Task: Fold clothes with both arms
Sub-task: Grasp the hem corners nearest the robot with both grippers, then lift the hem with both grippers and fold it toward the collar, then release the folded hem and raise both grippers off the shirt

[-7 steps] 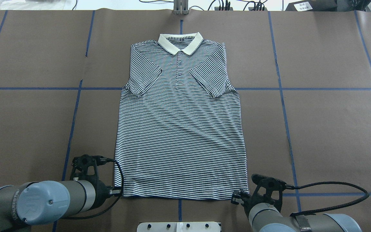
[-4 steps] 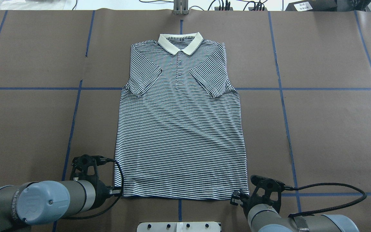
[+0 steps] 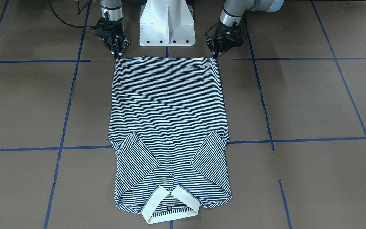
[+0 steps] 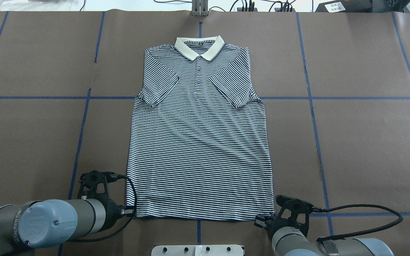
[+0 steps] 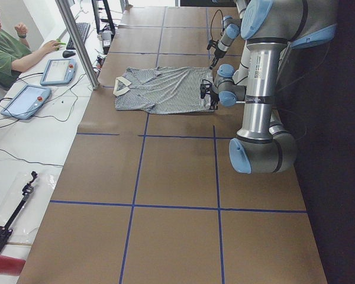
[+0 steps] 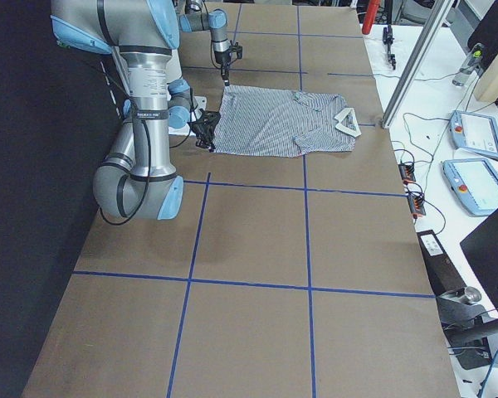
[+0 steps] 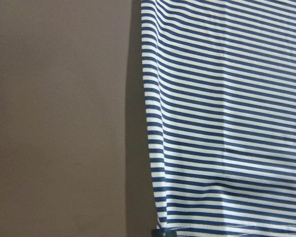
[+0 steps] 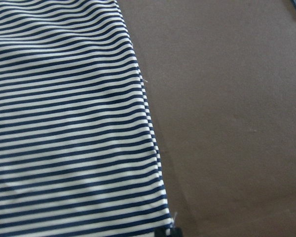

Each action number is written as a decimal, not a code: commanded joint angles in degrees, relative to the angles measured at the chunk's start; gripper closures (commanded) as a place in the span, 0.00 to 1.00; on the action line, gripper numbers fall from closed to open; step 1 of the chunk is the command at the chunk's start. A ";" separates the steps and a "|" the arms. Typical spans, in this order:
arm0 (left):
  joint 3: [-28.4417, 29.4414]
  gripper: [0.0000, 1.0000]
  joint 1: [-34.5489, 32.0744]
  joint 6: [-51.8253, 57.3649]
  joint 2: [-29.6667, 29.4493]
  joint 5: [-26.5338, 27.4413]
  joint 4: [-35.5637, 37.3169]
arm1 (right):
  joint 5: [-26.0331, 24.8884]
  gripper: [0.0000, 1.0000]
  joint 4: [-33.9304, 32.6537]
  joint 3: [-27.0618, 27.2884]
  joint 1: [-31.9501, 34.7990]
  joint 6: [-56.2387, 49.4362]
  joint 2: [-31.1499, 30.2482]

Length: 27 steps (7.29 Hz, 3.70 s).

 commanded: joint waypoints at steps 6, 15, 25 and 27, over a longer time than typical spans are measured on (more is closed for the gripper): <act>-27.47 1.00 -1.06 0.70 -5.26 -10.69 33.45 | 10.70 1.00 -23.49 26.33 5.40 -7.14 0.30; 0.51 1.00 -30.40 27.32 -24.28 -14.07 34.93 | 28.57 1.00 -11.67 -14.20 40.89 -32.17 29.02; 34.05 1.00 -33.06 28.21 -26.31 -10.64 4.92 | 27.95 0.85 9.47 -45.12 43.11 -34.47 35.90; 33.79 0.28 -33.06 28.91 -26.22 -10.55 4.83 | 26.56 0.00 9.56 -45.04 42.59 -36.22 35.81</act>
